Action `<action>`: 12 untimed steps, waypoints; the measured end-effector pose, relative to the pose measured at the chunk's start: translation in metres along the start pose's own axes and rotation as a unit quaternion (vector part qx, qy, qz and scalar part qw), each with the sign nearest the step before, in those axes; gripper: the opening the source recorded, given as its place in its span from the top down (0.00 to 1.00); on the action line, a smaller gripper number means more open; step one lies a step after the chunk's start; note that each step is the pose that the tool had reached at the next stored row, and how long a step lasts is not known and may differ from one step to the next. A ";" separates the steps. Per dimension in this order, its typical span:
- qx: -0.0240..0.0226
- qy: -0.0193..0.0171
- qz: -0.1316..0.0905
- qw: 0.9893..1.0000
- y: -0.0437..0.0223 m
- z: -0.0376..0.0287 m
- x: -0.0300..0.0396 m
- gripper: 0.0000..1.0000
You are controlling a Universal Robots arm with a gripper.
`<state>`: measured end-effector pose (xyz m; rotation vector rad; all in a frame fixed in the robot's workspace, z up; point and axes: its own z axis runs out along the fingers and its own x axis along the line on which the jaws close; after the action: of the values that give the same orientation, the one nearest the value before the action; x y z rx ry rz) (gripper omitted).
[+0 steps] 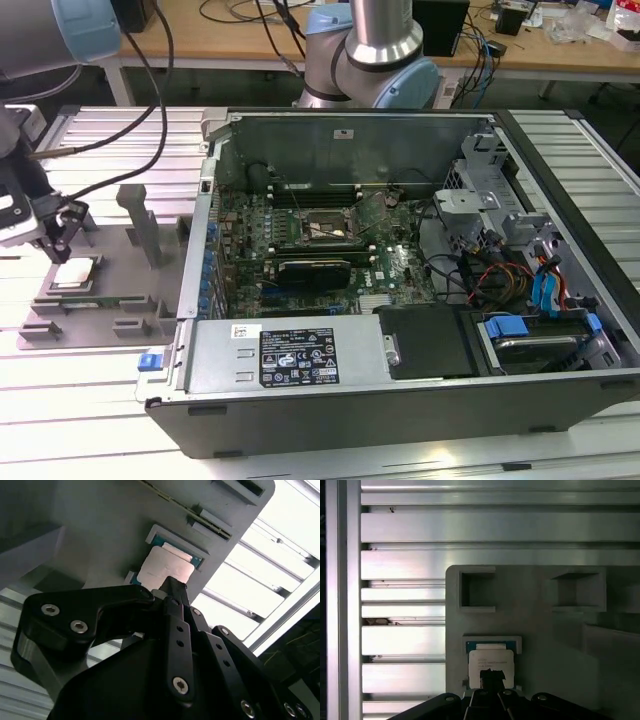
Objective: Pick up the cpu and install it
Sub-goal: 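Pick up the cpu and move it towards the insertion slot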
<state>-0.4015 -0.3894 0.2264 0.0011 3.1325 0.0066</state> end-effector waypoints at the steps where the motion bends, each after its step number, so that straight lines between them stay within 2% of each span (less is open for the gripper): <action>1: 0.000 0.000 -0.003 1.000 -0.0003 0.0012 -0.0003 0.89; 5: 0.001 0.000 -0.010 1.000 -0.0018 0.0050 -0.0032 0.89; 9: 0.001 0.000 -0.015 1.000 -0.0039 0.0120 -0.0039 0.89; 12: 0.001 0.000 -0.015 1.000 -0.0039 0.0120 -0.0040 0.89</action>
<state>-0.3974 -0.3933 0.2143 -0.0449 3.1325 0.0040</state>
